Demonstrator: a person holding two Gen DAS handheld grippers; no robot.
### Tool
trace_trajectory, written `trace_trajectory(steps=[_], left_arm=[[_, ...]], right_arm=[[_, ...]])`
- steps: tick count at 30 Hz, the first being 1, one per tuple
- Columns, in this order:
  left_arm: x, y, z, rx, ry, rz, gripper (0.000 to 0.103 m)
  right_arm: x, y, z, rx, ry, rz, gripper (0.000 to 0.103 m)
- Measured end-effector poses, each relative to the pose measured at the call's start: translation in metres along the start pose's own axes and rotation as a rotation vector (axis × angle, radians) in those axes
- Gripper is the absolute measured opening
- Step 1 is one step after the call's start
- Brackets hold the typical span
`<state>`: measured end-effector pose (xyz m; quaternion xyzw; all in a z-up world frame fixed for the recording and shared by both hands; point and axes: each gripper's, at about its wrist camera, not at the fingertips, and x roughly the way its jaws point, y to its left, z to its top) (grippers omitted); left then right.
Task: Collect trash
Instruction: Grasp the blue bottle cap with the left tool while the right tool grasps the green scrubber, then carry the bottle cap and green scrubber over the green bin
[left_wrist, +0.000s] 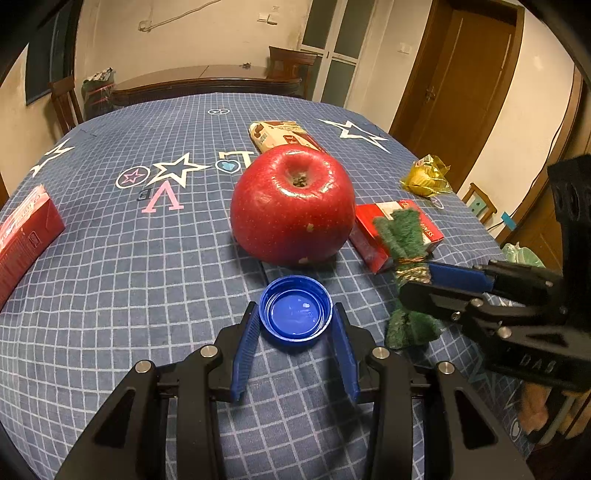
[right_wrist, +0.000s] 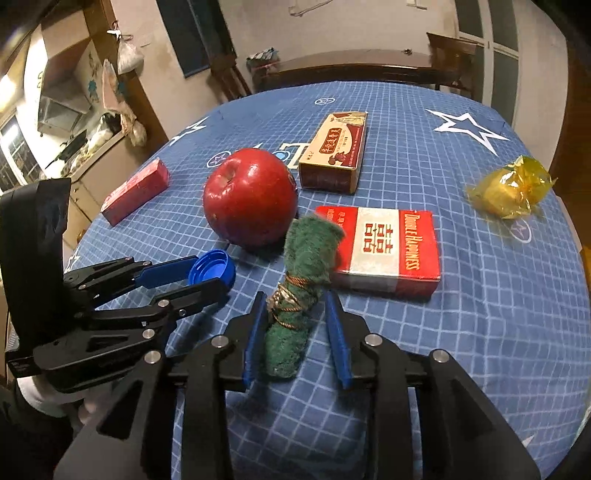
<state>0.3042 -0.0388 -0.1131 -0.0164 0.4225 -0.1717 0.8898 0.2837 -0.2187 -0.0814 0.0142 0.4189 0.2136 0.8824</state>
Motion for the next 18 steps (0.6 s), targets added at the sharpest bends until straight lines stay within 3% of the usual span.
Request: trace_trajectory(steps=[7, 18], left_arm=[[-0.004, -0.001, -0.002, 0.002, -0.025, 0.039, 0.041], [-0.049, -0.023, -0.015, 0.016, -0.184, 0.094, 0.040]], right_arm=[[-0.001, 0.013, -0.004, -0.033, -0.040, -0.031, 0.013], [-0.053, 0.026, -0.017, -0.059, -0.207, -0.077, 0.012]])
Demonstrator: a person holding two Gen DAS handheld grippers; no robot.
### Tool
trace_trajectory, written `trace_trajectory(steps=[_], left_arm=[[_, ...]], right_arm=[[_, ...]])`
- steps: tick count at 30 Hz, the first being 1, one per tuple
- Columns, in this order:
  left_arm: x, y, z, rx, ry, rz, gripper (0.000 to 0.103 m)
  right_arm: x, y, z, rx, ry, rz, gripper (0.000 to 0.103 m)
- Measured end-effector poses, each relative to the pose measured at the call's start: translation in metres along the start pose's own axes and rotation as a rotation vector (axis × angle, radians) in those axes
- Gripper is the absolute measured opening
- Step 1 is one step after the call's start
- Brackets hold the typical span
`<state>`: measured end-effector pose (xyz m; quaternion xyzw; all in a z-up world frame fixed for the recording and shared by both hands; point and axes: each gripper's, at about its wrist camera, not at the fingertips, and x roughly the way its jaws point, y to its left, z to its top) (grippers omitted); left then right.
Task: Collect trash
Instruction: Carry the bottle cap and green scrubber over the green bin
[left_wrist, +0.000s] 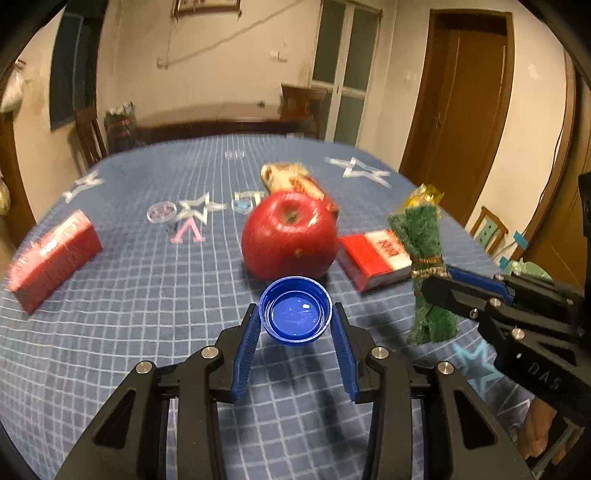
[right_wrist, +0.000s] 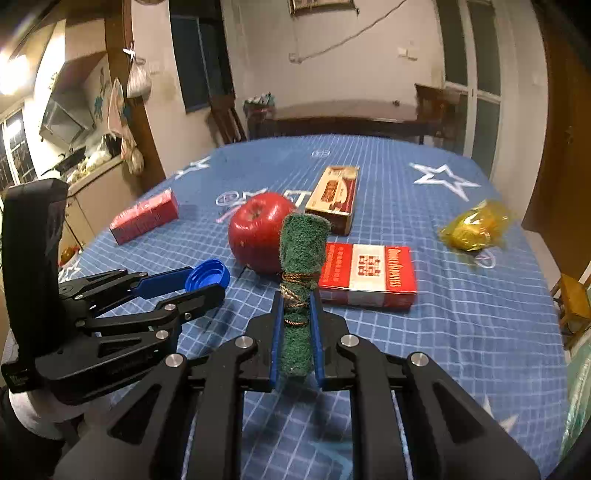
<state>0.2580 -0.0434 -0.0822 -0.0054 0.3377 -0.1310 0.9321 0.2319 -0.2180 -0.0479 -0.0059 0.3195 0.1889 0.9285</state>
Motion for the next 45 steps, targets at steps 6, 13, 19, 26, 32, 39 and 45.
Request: trace_trajectory(steps=[6, 13, 19, 26, 32, 39, 45], left_arm=[[-0.034, -0.019, 0.006, 0.014, -0.086, 0.014, 0.041], [-0.049, -0.033, 0.007, 0.026, -0.099, 0.009, 0.041], [-0.052, -0.039, 0.009, 0.029, -0.097, 0.002, 0.041], [-0.055, -0.054, 0.017, 0.045, -0.118, -0.027, 0.041], [-0.060, -0.095, 0.028, 0.098, -0.149, -0.091, 0.041], [-0.054, -0.166, 0.047, 0.169, -0.158, -0.207, 0.041], [-0.040, -0.240, 0.058, 0.236, -0.143, -0.313, 0.041]], right_arm=[[-0.029, 0.002, -0.006, -0.004, -0.062, -0.043, 0.012], [-0.042, -0.002, -0.008, 0.001, -0.078, -0.059, 0.012], [-0.047, -0.005, -0.009, 0.006, -0.084, -0.063, 0.012], [-0.070, -0.016, -0.007, 0.009, -0.128, -0.105, 0.012], [-0.111, -0.047, -0.004, 0.025, -0.187, -0.179, 0.012], [-0.165, -0.101, -0.012, 0.075, -0.220, -0.305, 0.012], [-0.207, -0.152, -0.030, 0.142, -0.216, -0.411, 0.012]])
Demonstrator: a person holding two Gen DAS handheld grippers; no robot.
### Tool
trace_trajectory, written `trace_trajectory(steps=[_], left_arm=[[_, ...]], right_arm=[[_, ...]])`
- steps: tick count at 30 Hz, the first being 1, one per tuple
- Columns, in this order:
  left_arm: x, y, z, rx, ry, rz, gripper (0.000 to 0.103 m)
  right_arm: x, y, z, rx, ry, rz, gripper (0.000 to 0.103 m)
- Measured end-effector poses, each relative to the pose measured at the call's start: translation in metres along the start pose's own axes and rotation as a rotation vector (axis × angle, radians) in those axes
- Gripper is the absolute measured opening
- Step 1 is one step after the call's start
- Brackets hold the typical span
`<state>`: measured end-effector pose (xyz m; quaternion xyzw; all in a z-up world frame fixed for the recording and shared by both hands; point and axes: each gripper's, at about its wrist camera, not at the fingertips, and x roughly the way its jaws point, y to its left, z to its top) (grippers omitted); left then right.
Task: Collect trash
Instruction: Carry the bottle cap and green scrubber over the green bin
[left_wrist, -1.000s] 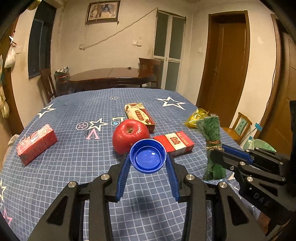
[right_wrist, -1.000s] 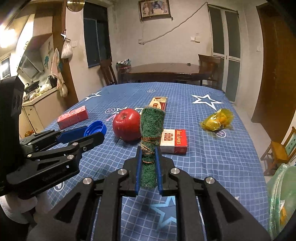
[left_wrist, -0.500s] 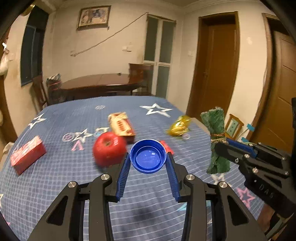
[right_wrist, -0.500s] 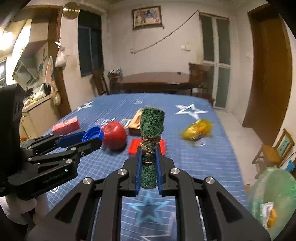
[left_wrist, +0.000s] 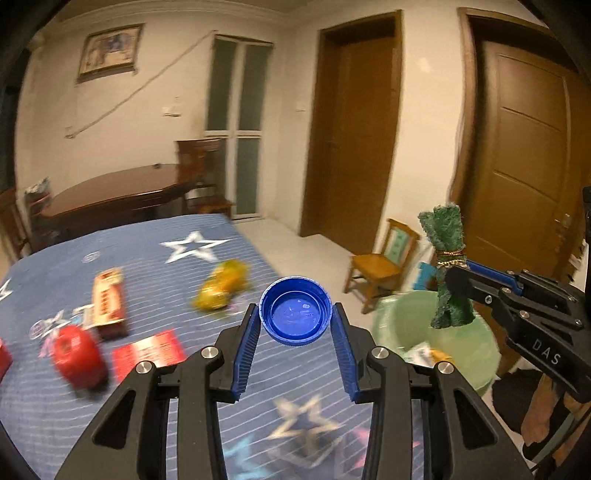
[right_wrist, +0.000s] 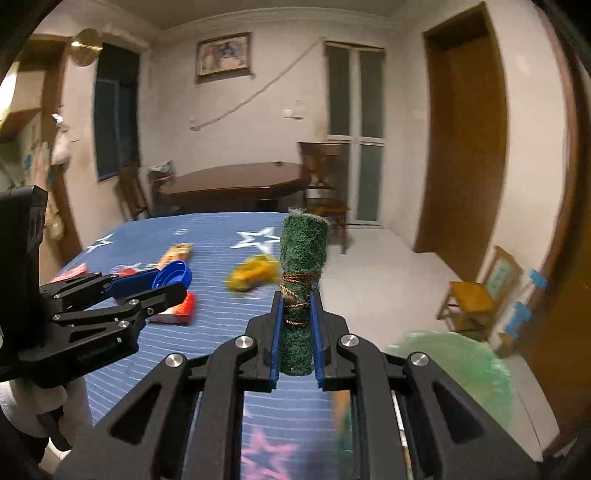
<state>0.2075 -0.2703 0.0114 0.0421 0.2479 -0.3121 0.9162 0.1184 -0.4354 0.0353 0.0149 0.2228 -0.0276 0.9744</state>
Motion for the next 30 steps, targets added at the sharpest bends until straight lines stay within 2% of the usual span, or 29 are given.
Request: trace_trajectory(steps=[6, 12, 22, 30], left_arm=[[0.038, -0.068, 0.016, 0.055, 0.033, -0.116, 0.041], [0.089, -0.123, 0.016, 0.099, 0.112, -0.196, 0.041], [0.178, -0.177, -0.008, 0.138, 0.245, -0.188, 0.041], [0.216, -0.177, -0.023, 0.151, 0.301, -0.157, 0.041]], right_arm=[[-0.008, -0.053, -0.011, 0.052, 0.041, -0.078, 0.012], [0.004, -0.107, -0.026, 0.133, 0.144, -0.113, 0.012], [0.041, -0.161, -0.071, 0.245, 0.309, -0.098, 0.012], [0.057, -0.176, -0.087, 0.271, 0.360, -0.092, 0.012]])
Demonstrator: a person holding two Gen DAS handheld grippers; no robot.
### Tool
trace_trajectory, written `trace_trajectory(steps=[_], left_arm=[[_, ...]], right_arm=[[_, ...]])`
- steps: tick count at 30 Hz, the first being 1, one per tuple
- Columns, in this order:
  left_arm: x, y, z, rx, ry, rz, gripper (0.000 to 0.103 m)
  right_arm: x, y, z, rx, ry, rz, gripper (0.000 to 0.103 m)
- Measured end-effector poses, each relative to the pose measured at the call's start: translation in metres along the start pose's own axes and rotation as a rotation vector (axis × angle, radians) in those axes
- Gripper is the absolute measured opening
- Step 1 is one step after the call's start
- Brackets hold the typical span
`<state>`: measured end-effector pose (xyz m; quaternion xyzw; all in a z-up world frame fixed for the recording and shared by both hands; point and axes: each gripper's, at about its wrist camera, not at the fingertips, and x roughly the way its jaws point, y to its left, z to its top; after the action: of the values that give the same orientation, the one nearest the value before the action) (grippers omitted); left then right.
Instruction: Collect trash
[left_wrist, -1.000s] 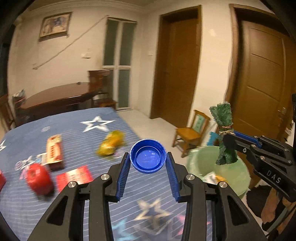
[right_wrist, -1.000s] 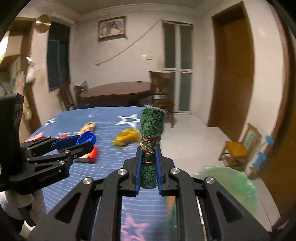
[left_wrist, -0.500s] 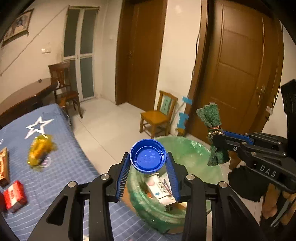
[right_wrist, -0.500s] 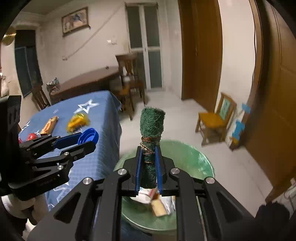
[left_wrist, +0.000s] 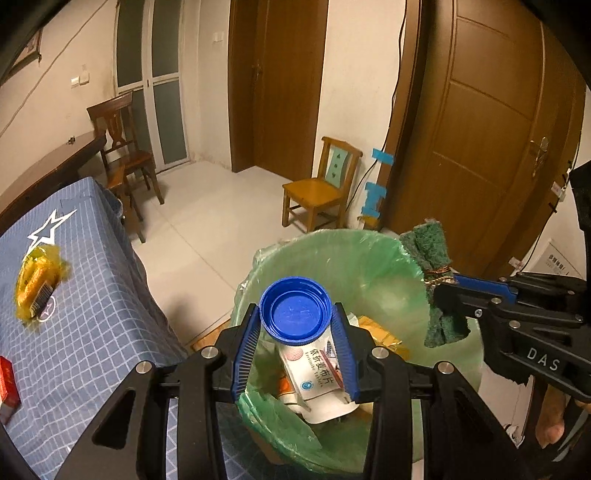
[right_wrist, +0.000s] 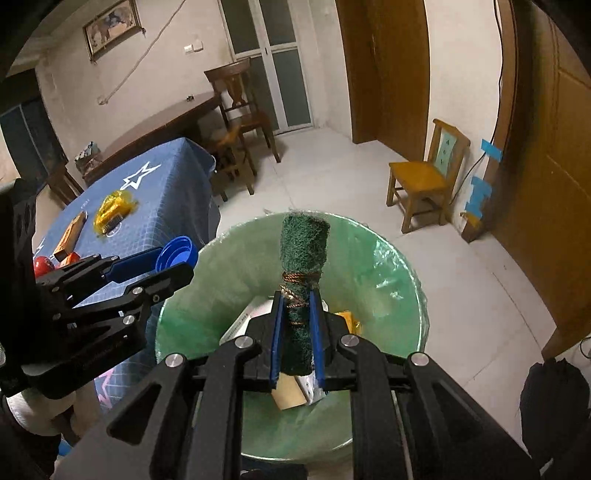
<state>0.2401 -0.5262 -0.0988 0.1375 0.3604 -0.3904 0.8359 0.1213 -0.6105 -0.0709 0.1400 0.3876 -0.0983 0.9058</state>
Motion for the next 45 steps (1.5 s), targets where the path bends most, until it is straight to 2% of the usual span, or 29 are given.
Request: trace_trajectory(steps=[7, 18, 25, 26, 27, 28, 29, 30, 39, 43, 45], left_arm=[[0.016, -0.002, -0.002, 0.004, 0.013, 0.000, 0.041], [0.021, -0.007, -0.005, 0.006, 0.018, 0.002, 0.041], [0.024, -0.008, -0.006, 0.006, 0.030, 0.007, 0.041], [0.026, -0.008, -0.006, 0.008, 0.033, 0.009, 0.041], [0.027, -0.008, -0.006, 0.011, 0.041, 0.017, 0.048], [0.029, -0.007, -0.007, 0.011, 0.046, 0.022, 0.054], [0.029, -0.007, -0.007, 0.008, 0.042, 0.030, 0.071], [0.029, -0.006, -0.007, 0.005, 0.038, 0.035, 0.073], [0.023, -0.003, -0.010, 0.005, 0.032, 0.036, 0.073], [0.004, -0.003, -0.015, -0.011, 0.005, 0.034, 0.075], [-0.013, -0.003, -0.017, -0.016, -0.024, 0.037, 0.080]], right_arm=[[0.000, -0.002, 0.000, 0.000, 0.000, 0.001, 0.012], [0.000, -0.002, -0.001, 0.002, -0.001, 0.000, 0.013], [0.001, -0.004, 0.000, -0.001, -0.001, 0.004, 0.015], [0.001, -0.005, 0.001, -0.001, -0.002, -0.002, 0.021], [0.001, -0.006, 0.001, 0.005, -0.009, -0.003, 0.030], [-0.001, -0.007, 0.003, 0.010, -0.019, -0.004, 0.051], [-0.002, -0.009, 0.003, 0.015, -0.027, -0.003, 0.054], [-0.003, -0.010, 0.004, 0.019, -0.028, 0.001, 0.054], [-0.015, -0.007, 0.002, 0.021, -0.058, 0.014, 0.054], [-0.035, 0.000, -0.007, 0.012, -0.105, 0.018, 0.054], [-0.050, 0.006, -0.016, -0.006, -0.147, 0.011, 0.055]])
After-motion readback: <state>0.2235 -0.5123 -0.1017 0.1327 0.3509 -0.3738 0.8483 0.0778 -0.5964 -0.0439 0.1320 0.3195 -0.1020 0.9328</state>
